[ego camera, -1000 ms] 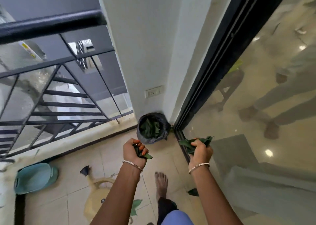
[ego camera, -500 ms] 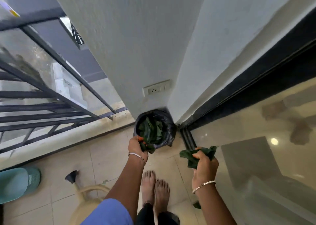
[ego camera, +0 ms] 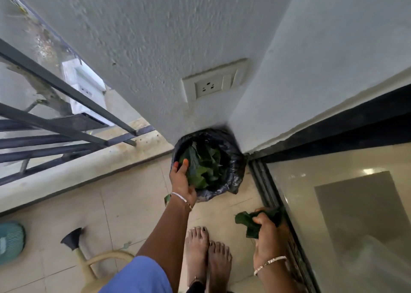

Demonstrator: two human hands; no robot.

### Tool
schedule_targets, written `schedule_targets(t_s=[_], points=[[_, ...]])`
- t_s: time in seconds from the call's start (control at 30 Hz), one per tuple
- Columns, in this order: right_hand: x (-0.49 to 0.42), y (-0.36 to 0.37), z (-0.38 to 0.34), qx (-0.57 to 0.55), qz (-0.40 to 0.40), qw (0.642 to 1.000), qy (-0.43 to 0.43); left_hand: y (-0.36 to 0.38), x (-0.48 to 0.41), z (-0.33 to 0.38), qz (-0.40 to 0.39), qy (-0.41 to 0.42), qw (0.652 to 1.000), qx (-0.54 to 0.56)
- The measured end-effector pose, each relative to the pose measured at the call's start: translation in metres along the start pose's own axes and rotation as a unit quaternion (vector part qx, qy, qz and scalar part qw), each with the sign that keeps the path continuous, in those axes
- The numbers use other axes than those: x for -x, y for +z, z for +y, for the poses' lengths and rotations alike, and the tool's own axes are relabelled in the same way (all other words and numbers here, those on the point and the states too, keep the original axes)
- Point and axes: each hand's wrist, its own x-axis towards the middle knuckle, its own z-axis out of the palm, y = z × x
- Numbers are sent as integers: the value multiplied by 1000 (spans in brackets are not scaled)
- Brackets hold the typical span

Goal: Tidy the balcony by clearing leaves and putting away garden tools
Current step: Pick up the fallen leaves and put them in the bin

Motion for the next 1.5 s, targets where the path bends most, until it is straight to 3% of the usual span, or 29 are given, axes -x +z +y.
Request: schedule_targets(t_s=[0.17,0.3,0.47,0.57,0.63,0.83,1.13,1.33,1.5], points=[[-22,37,8,78,-33,996,25,-16,41,11,-3,34,999,-33],[-40,84,16,166,-81,982,-24,-36,66,19,18,55,994,-91],[-95,152,63,277,-186,941,-54,-49,69,17,13,81,989,-121],[-124,183,87,332,-271,903,-22,-55,61,17,32,82,991,-99],[-127,191,89,329,-281,901,17,-62,58,16,48,79,993,-76],[-76,143,55,321,-229,915,-83,-74,91,25,86,60,994,-28],[65,36,-10,210,-165,962,-63,-79,216,69,91,41,994,37],[191,-10,-87,181,-230,953,-84,-83,334,117,79,67,991,86],[261,-38,-138,189,-289,926,-154,-92,421,146,43,112,985,125]])
